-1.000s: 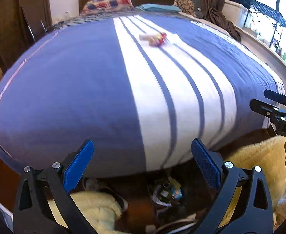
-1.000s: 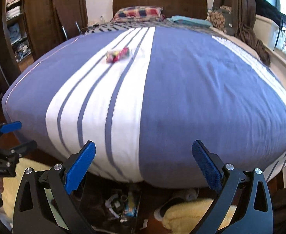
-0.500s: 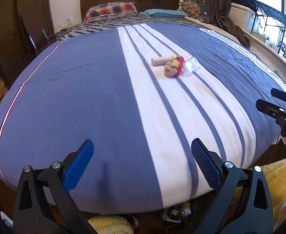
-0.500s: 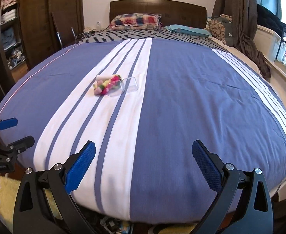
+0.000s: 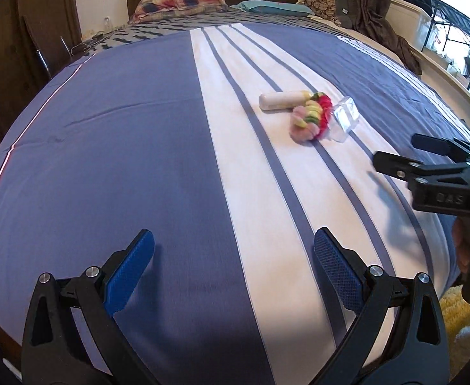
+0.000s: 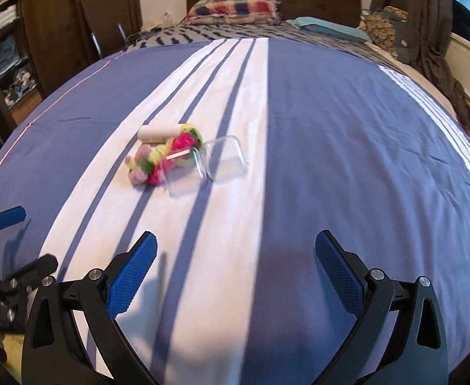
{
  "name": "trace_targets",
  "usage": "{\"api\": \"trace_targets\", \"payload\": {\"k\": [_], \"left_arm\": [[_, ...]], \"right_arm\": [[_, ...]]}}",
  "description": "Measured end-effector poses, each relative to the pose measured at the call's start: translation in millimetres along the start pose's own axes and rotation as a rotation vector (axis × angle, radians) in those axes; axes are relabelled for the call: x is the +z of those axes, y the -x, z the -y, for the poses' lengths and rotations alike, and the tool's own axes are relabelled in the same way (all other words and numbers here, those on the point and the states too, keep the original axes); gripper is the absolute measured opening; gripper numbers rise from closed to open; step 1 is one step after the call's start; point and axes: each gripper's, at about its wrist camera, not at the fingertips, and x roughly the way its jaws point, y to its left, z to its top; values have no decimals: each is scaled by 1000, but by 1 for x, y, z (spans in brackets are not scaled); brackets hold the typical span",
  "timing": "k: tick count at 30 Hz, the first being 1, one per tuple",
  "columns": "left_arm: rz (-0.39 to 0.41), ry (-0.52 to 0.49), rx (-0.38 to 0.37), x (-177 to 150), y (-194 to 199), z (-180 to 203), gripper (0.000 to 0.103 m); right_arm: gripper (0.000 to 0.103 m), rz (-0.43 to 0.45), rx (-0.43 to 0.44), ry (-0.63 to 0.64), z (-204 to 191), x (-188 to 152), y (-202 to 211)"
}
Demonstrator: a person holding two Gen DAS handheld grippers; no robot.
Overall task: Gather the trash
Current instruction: 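Grasp the clear plastic box with the right tool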
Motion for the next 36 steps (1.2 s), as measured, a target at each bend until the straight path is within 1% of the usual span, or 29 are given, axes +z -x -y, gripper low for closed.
{"api": "trace_targets", "payload": {"k": [3,10,12,13,14,16,19,24,25,28,30,33,36], "left_arm": [[-2,-3,-4,7,-6,-1,95],[-9,-5,-15,19,-19,-5,95],[-12,-9,-18,21,-22,-4,95],[-13,-12,-20,23,-24,-3,95],[-14,-14,-22,24,-25,-2,95],[-16,-19,-25,26,-28,1,95],[-17,-25,-33,31,-32,6,95],[-6,-30,-57,45,-41,16,94],[-4,-31,-68,49,-44,19,93],[-1,-32,-111,58,-52,27,85],[4,-38,-122,65,-58,32,82],[11,-47,-123,78,-67,39,82],[26,-67,-83,90,-71,43,82]], "right_arm": [[99,-23,8,27,-8,14,-16],[98,-43,25,38,-12,29,-34],[94,-44,38,43,-12,31,-36],[89,-43,46,44,-12,33,-36],[81,-39,56,49,-12,33,-36],[76,-31,67,51,-11,33,-34],[75,-15,74,36,-6,33,-30],[75,24,40,-4,16,35,-18],[75,28,34,-10,20,36,-17],[75,43,14,-38,35,36,-13],[75,48,6,-53,45,36,-13],[75,48,-1,-70,58,34,-13],[75,45,5,-81,65,32,-15]]}}
